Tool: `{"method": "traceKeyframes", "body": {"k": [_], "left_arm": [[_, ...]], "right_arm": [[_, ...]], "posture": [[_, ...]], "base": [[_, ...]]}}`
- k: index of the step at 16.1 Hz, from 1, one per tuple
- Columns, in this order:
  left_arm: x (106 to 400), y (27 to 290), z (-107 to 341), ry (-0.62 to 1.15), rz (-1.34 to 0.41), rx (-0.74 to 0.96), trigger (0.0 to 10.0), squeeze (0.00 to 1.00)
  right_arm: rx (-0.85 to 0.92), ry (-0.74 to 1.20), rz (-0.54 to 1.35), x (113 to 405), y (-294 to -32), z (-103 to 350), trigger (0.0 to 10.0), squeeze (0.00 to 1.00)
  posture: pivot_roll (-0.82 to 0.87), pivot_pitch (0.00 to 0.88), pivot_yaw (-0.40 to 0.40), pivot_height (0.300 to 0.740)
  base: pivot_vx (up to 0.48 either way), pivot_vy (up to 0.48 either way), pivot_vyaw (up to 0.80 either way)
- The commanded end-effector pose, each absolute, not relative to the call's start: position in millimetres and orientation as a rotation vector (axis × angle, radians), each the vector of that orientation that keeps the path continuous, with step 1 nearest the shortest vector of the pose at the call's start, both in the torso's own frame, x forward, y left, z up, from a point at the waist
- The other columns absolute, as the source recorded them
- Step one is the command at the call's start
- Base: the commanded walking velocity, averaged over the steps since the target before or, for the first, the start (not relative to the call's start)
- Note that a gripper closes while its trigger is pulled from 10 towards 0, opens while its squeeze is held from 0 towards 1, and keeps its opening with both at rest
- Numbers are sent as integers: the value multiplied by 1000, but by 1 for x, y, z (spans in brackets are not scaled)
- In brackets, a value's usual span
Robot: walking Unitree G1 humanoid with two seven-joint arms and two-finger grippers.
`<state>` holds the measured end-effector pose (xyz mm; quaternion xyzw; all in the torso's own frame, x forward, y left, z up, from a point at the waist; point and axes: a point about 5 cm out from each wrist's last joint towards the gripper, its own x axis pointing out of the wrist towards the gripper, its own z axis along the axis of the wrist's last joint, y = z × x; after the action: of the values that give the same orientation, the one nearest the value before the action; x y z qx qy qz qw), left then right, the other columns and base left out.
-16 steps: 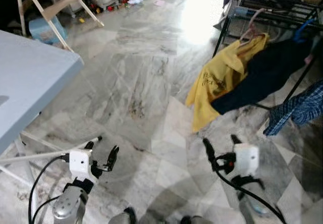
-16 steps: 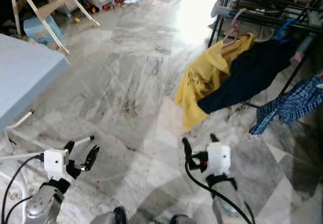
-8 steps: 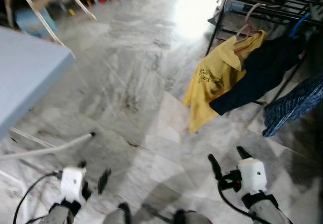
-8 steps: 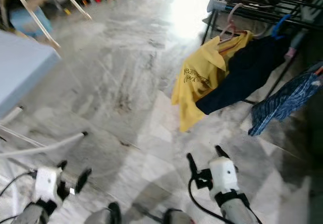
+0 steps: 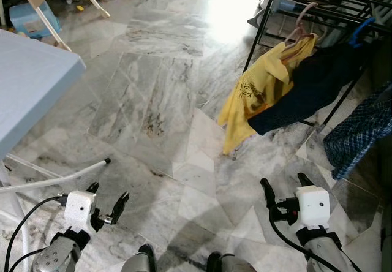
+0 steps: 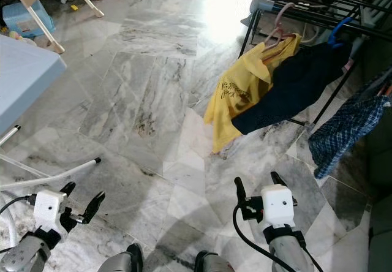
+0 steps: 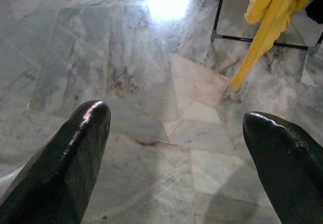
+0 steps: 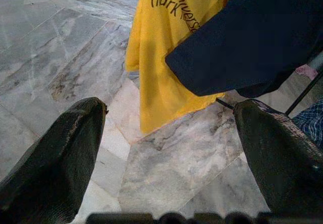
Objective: Hang hanger
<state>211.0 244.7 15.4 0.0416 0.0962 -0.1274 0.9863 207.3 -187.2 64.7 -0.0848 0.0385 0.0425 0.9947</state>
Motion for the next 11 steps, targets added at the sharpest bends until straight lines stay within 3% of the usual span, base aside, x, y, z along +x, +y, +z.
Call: {"method": "traceKeyframes", "body": {"k": [1,11], "left_arm": [[205,246,11,217,-247,82,10000,224],[205,246,11,217,-247,82,10000,224]], "right_arm": [[-166,81,63,204,-191,66,10000,0],[-166,81,63,204,-191,66,10000,0]], "posture": [[-101,221,-57,740],[-101,221,-57,740]], "base": [[0,0,0],[0,0,0]]}}
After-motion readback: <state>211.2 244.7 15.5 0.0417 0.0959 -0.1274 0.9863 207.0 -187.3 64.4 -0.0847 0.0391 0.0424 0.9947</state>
